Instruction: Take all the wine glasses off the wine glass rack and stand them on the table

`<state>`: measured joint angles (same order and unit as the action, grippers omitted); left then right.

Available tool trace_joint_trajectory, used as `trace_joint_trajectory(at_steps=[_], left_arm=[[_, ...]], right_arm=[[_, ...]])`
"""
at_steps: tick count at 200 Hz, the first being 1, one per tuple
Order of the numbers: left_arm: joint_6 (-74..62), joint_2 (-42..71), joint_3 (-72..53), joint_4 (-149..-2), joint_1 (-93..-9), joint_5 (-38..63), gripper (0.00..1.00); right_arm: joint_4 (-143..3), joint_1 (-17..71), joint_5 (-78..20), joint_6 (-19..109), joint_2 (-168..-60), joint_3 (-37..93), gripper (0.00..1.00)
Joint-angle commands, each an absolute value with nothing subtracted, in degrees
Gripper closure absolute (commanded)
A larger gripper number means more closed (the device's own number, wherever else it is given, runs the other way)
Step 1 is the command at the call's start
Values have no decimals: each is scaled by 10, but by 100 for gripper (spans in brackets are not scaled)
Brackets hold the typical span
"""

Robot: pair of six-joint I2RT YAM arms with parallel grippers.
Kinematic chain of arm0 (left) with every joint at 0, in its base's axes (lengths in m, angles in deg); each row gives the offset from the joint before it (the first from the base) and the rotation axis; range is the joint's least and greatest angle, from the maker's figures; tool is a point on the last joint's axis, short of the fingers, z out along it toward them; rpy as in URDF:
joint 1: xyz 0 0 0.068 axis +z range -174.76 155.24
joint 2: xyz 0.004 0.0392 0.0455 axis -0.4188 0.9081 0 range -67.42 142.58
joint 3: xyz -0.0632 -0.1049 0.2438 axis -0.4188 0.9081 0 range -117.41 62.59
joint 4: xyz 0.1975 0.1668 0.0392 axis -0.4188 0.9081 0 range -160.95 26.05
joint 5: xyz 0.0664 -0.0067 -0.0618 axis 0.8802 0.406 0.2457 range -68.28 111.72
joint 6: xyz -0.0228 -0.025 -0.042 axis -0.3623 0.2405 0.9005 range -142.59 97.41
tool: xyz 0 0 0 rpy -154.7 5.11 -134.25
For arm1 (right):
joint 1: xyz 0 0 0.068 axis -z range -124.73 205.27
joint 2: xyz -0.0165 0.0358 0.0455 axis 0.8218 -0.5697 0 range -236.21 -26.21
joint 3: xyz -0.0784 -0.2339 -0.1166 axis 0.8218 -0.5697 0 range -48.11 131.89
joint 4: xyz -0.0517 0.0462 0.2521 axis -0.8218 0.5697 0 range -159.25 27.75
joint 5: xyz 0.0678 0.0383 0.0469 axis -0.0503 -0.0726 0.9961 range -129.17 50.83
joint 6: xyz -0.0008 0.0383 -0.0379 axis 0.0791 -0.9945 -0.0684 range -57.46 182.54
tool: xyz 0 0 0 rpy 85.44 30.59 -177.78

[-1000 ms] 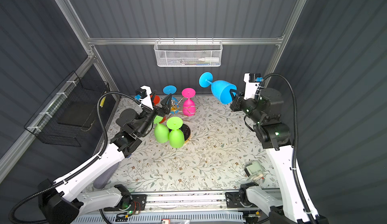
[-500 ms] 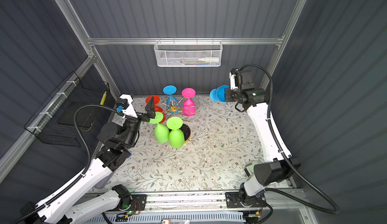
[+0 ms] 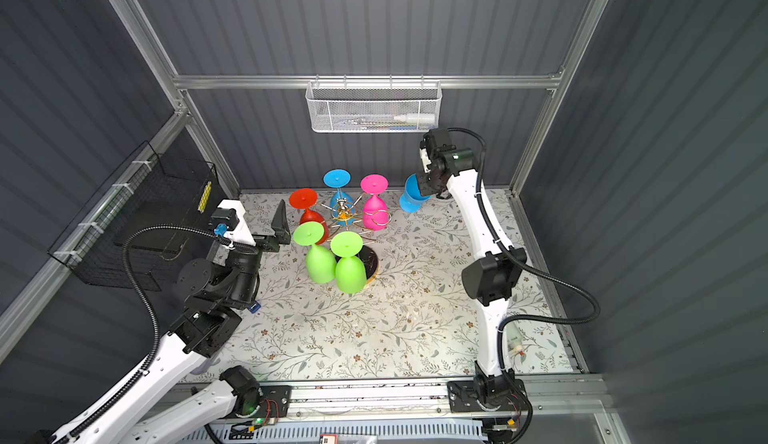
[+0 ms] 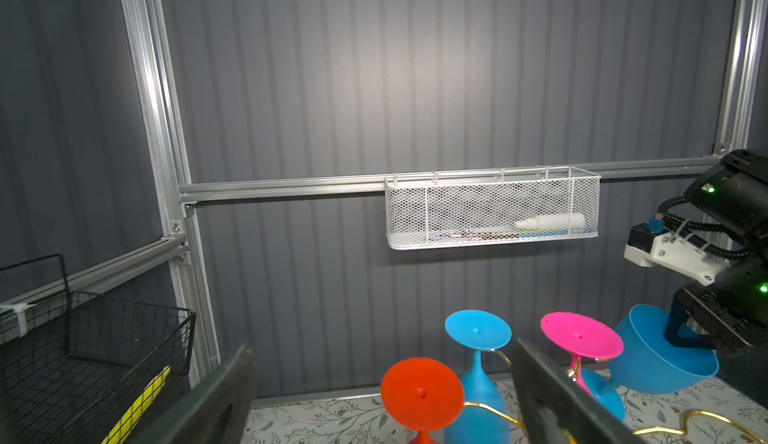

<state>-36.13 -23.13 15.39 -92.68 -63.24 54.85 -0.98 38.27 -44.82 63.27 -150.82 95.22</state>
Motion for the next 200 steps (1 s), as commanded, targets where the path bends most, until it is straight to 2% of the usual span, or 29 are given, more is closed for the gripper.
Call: trace_joint_trajectory(at_steps=[1,91,200], left_arm=[[-374,-249,162,-916,-628,574,3],[-366,-258,168,-898,-627,584,3],[-353,-254,162,-886,-627,580,2]], right_arm=[[7,380,-440,636,-1526,974,100],[25,379,-453,647,-1585,974,99],[28,370,-457,650,-1620,971,92]])
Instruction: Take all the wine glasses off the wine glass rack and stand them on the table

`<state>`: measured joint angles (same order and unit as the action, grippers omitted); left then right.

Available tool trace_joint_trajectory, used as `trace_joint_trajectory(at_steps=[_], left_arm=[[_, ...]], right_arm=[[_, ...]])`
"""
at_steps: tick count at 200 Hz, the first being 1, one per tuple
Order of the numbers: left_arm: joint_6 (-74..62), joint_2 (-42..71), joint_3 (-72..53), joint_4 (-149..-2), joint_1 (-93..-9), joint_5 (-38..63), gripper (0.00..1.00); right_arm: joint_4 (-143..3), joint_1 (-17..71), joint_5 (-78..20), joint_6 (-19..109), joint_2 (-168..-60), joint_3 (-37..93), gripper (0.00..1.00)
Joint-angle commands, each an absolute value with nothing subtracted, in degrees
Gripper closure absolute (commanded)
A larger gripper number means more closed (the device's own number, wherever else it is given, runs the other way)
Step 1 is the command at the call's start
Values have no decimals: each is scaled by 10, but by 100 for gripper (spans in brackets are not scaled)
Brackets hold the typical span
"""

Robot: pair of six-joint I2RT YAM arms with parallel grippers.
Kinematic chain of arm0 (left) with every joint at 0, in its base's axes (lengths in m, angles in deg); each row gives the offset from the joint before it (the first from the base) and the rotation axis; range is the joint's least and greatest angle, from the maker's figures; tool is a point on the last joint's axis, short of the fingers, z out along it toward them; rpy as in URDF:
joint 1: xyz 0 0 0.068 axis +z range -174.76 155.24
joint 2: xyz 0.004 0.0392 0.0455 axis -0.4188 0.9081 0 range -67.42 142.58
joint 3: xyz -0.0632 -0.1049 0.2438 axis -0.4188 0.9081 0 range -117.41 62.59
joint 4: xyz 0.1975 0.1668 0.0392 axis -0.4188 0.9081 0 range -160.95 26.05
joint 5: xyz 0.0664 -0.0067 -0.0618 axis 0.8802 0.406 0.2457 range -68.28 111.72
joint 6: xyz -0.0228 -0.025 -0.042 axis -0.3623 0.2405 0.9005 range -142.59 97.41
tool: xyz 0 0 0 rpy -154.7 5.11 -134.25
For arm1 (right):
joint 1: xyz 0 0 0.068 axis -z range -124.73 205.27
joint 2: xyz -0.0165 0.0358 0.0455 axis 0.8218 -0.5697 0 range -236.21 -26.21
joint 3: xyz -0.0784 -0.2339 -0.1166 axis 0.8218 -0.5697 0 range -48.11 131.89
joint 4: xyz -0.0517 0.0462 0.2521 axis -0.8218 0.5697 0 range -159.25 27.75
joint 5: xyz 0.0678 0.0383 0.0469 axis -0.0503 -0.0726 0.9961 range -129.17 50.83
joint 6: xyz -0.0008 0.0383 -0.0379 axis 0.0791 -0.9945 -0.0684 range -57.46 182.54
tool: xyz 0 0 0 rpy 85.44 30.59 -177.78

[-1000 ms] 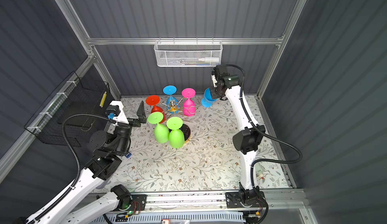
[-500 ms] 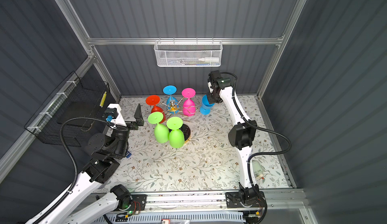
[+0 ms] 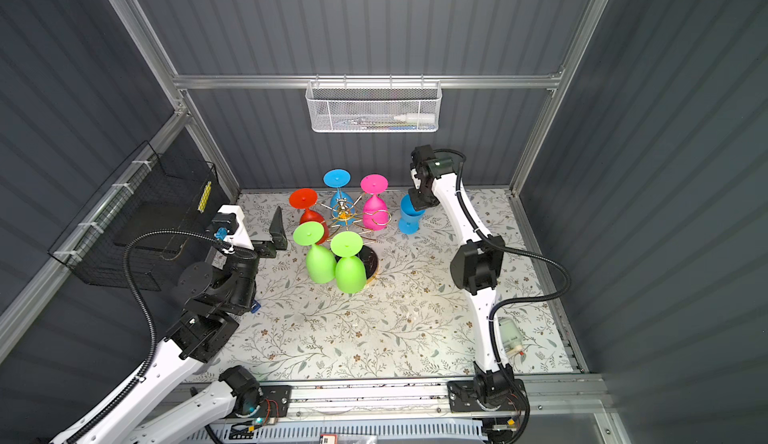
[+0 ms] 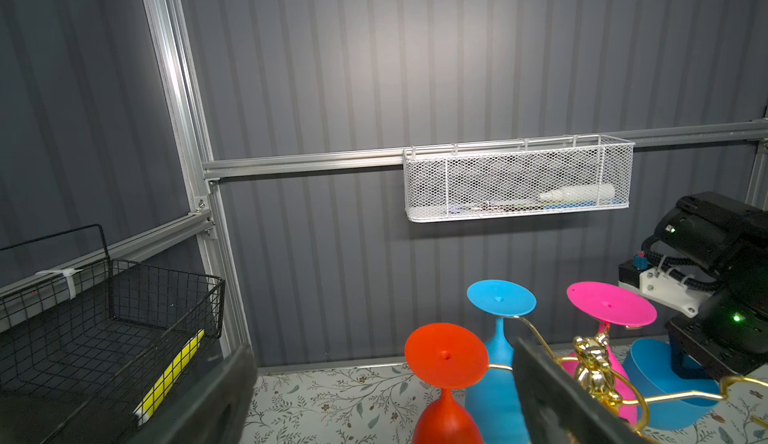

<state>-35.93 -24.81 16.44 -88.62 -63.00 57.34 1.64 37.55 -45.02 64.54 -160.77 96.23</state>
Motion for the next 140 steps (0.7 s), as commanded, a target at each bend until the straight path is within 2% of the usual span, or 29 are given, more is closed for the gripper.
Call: trace_joint_trajectory(at_steps=[1,46,110,140], left_arm=[[-353,-254,162,-886,-627,579,2],[-342,-256,164,-885,-628,587,2],[-336,-253,162,-886,-628,606,2],[-335,-254,162,-886,-627,609,2]], right_arm=[[27,370,-457,650,-1620,971,92],[24,370,-455,648,-1620,969,87],[0,376,-399,634,-1604,958,78],[-20,389,-360,620,-1580,938,71]])
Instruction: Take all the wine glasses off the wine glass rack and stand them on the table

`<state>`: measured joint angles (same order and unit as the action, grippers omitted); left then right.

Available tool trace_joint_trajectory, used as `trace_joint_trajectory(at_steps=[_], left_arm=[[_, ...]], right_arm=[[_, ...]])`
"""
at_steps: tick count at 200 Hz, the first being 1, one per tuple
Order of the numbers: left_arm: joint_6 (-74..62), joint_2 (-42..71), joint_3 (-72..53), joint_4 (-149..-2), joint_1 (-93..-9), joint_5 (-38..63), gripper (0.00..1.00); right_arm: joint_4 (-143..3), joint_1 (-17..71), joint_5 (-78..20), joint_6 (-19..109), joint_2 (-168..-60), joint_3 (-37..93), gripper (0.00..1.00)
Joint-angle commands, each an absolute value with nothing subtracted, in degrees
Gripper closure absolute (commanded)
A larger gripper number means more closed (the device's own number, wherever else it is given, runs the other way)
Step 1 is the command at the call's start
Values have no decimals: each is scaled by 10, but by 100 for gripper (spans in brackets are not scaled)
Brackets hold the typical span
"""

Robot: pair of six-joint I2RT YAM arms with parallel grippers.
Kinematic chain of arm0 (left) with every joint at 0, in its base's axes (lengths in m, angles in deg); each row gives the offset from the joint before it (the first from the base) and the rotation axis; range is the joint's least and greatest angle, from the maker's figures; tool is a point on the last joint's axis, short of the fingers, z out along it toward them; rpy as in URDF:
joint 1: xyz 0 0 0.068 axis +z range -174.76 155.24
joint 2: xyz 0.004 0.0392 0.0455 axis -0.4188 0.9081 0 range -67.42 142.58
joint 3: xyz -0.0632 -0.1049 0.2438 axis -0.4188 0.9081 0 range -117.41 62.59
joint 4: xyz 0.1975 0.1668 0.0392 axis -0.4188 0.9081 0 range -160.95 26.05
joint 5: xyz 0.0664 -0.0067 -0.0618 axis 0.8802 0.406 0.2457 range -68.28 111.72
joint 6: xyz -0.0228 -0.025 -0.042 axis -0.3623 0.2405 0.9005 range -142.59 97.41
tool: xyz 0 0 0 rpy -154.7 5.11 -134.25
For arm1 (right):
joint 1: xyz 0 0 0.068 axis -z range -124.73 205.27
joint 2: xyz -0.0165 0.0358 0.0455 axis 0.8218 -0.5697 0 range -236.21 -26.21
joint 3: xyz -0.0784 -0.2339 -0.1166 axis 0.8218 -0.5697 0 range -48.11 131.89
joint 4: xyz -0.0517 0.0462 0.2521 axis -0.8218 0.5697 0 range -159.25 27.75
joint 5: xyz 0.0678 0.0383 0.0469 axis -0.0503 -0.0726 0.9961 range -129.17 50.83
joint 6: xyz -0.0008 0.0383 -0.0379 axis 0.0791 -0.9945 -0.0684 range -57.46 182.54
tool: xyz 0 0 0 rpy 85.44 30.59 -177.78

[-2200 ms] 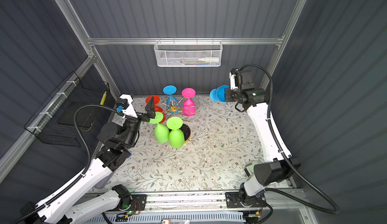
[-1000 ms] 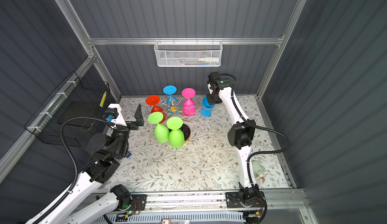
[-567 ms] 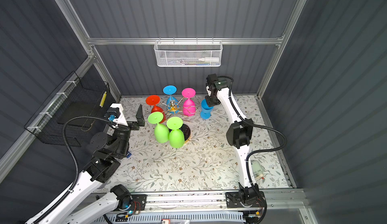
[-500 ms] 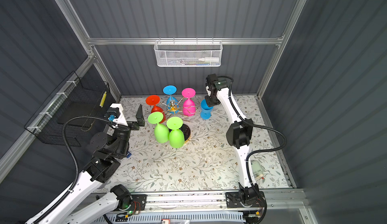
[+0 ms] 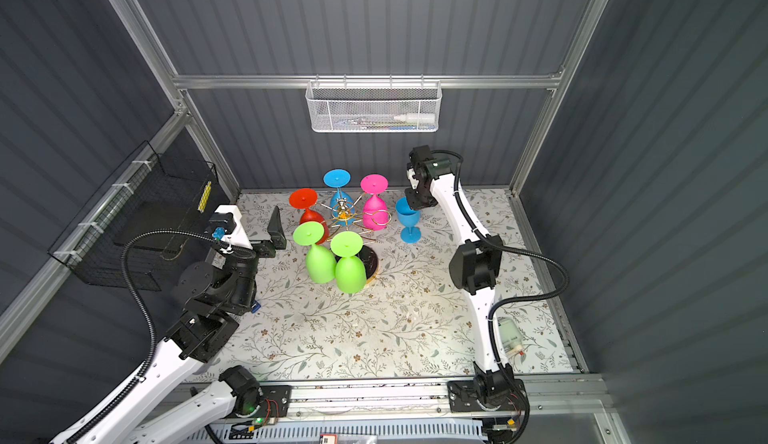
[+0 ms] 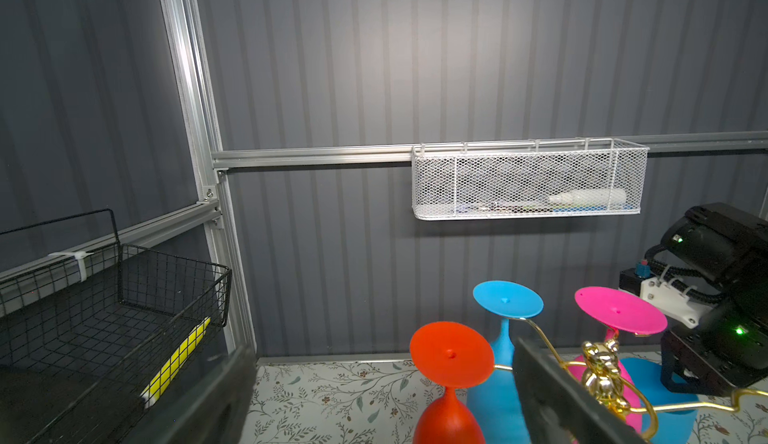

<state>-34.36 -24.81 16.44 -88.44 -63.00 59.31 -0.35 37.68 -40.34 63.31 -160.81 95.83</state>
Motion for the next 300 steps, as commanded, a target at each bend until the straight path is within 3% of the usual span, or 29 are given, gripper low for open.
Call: trace_joint_trajectory(at_steps=[1,53,85,163,210,251,300], left_arm=[[-335,-254,162,-886,-627,609,2],[-332,-255,167,-891,-627,613,2],[-336,-254,174,-904,-627,617,2],[-301,-250,167,-873,-616,573,1],[-229,-199,137,-822,-574,504,0],[-189,-189,132,-829,-546,484,1],[-176,-219,146,-821,-546,497,0]], right_arm=[[-21,389,-358,619,-1578,936,71],[-95,416,-296,585,-1493,844,55],[-175,441,-213,542,-1414,757,53],[-487,461,-66,387,-1033,306,47],[-544,443,-24,313,-854,125,44],[-644,374,-22,207,-807,34,47],[-738,294,-28,140,-847,20,49]])
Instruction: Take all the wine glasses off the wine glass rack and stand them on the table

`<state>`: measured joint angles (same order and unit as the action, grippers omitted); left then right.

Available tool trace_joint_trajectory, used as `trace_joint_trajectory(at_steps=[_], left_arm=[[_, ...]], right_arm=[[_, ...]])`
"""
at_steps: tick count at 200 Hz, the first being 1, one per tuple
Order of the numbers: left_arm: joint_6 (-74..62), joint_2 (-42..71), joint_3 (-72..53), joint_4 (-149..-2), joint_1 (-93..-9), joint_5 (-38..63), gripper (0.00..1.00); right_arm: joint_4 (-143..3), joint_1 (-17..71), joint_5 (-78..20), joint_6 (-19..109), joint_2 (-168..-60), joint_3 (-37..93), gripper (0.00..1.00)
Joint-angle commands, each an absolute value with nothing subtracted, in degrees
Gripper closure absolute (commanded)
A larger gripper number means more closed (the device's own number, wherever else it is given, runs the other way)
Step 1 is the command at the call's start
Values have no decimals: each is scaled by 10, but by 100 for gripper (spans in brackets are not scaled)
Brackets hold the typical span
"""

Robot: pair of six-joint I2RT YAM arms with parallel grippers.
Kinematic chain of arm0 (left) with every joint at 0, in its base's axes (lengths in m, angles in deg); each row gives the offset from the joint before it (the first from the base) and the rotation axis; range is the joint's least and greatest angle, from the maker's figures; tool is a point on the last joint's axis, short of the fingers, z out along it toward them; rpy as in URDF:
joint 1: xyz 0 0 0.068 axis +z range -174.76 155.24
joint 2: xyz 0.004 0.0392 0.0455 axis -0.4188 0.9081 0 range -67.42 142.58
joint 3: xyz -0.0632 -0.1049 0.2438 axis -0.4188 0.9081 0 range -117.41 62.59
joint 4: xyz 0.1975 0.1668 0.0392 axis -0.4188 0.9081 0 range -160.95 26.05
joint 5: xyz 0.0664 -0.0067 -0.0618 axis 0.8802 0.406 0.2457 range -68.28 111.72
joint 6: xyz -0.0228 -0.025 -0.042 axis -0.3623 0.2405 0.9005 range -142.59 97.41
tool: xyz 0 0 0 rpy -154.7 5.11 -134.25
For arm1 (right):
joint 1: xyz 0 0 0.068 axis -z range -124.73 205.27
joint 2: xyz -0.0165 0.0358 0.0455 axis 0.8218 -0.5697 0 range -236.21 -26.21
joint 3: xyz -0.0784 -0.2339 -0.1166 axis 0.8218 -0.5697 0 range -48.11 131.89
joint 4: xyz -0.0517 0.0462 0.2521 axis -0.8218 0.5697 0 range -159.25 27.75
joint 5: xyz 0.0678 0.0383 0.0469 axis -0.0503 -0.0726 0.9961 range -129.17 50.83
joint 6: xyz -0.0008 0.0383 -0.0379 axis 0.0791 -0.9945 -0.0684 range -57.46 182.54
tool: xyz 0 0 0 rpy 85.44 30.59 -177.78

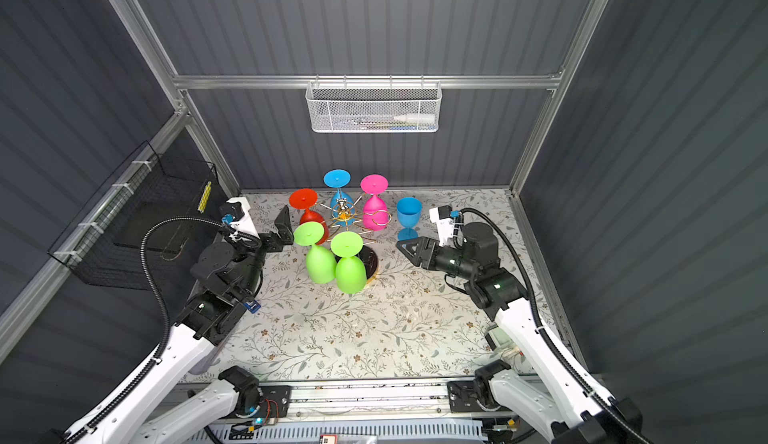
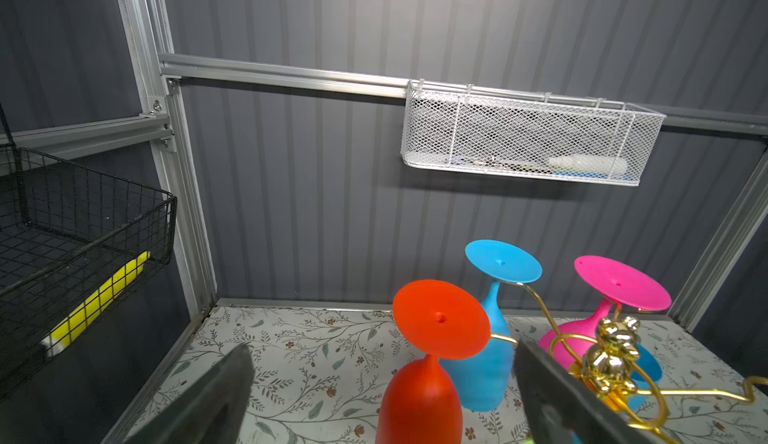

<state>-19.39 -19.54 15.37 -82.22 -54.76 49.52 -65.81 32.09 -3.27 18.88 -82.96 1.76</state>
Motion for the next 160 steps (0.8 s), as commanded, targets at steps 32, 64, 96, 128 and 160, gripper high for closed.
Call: trace_joint_trajectory(at_steps=[32,64,96,128,160], left_arm=[[-165,-231,158,-824,-546,509,1],[-159,-233,163,-825,-546,508,1],[-162,-232,165,-825,-546,506,1],[-166,-233,165,-822,-546,504,1],[-171,-237,165,-819,-546,504,0]], right_arm=[[-787,256,-35,111,-881,28,50],[-790,228,-47,106,-900,47,50],[-768,215,-58,114,-931,70,50],[-748,201,-66,123,-946,89,51],[-735,188,-77,126,-959,102,52]])
